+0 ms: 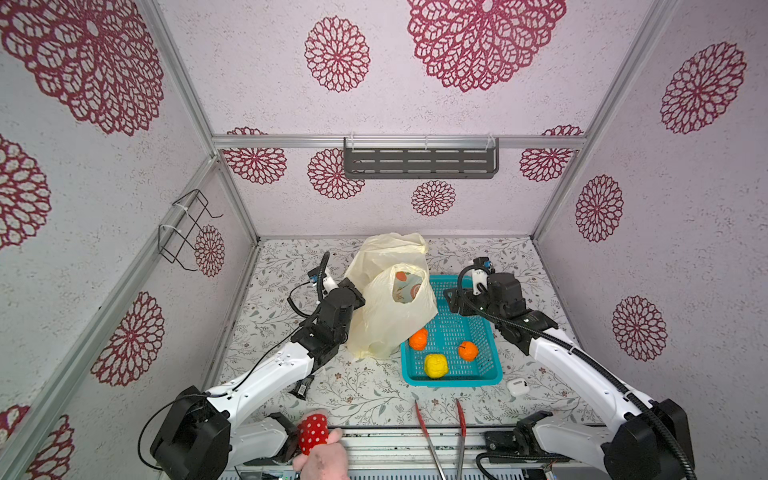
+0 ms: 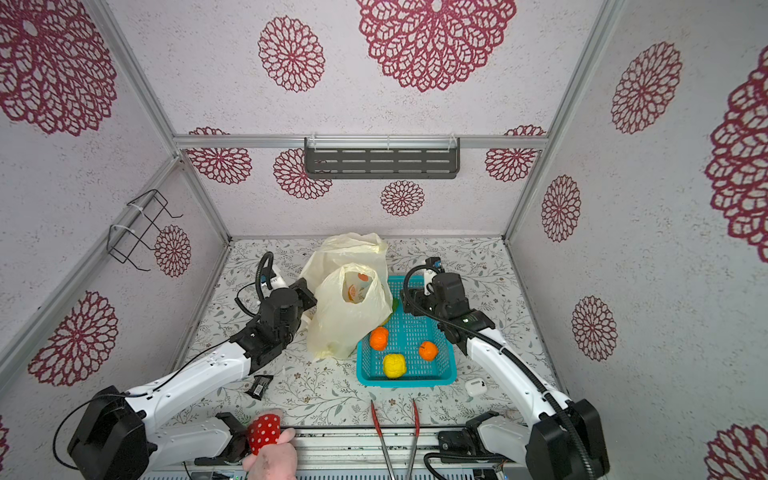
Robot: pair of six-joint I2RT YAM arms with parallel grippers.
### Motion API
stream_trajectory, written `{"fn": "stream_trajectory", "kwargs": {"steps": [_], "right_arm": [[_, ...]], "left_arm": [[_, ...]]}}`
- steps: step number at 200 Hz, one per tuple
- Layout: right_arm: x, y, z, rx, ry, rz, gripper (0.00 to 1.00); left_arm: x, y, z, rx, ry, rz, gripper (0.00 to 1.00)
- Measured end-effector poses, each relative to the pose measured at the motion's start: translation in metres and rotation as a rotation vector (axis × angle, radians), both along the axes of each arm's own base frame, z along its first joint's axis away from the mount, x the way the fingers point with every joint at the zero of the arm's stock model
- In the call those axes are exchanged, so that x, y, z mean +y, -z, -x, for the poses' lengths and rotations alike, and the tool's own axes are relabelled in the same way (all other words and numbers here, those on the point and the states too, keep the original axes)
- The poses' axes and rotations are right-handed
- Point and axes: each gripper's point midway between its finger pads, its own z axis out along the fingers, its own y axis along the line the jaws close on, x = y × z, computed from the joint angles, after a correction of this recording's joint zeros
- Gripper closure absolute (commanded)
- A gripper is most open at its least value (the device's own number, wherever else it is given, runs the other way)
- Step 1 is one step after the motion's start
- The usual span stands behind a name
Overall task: Place the fruits into the plastic bag
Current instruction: 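Withdraw the right gripper from the bag back over the basket, then grasp the orange textured fruit in the basket with the right gripper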
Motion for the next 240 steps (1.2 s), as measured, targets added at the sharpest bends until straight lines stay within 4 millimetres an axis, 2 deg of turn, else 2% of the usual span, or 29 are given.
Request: {"fn": "stream_trajectory", "kwargs": {"steps": [18,36,56,84,119,155,173,202,222,240], "right_arm": [[0.008,0.032,0.017,0.101,-0.069,0.016,0.20],[0.030,0.053,0.028,0.178,-0.180,0.034,0.19],[0.056,0.065,0.034,0.237,-0.288,0.052,0.19],[0.084,0.075,0.031,0.283,-0.385,0.073,0.19],[0.099,0.099,0.029,0.365,-0.444,0.128,0.21],[0.102,0.127,0.041,0.459,-0.481,0.199,0.22],[0.101,0.134,0.047,0.491,-0.493,0.222,0.30],[0.101,0.133,0.047,0.489,-0.505,0.239,0.54],[0.097,0.132,0.044,0.487,-0.481,0.249,0.64],[0.091,0.123,0.037,0.458,-0.444,0.258,0.67]], "left_arm": [[0.000,0.001,0.000,0.003,0.000,-0.002,1.00],[-0.001,0.006,-0.002,0.013,0.001,-0.009,1.00],[-0.002,0.010,-0.003,0.022,0.003,-0.015,1.00],[-0.002,0.010,-0.003,0.022,0.004,-0.014,1.00],[-0.002,0.010,-0.003,0.023,0.004,-0.015,1.00],[-0.002,0.010,-0.003,0.022,0.004,-0.018,1.00],[-0.002,0.010,-0.003,0.022,0.005,-0.018,1.00],[-0.002,0.010,-0.003,0.022,0.005,-0.020,1.00],[-0.002,0.009,-0.003,0.021,0.005,-0.022,1.00],[-0.002,0.009,-0.003,0.021,0.007,-0.025,1.00]]}}
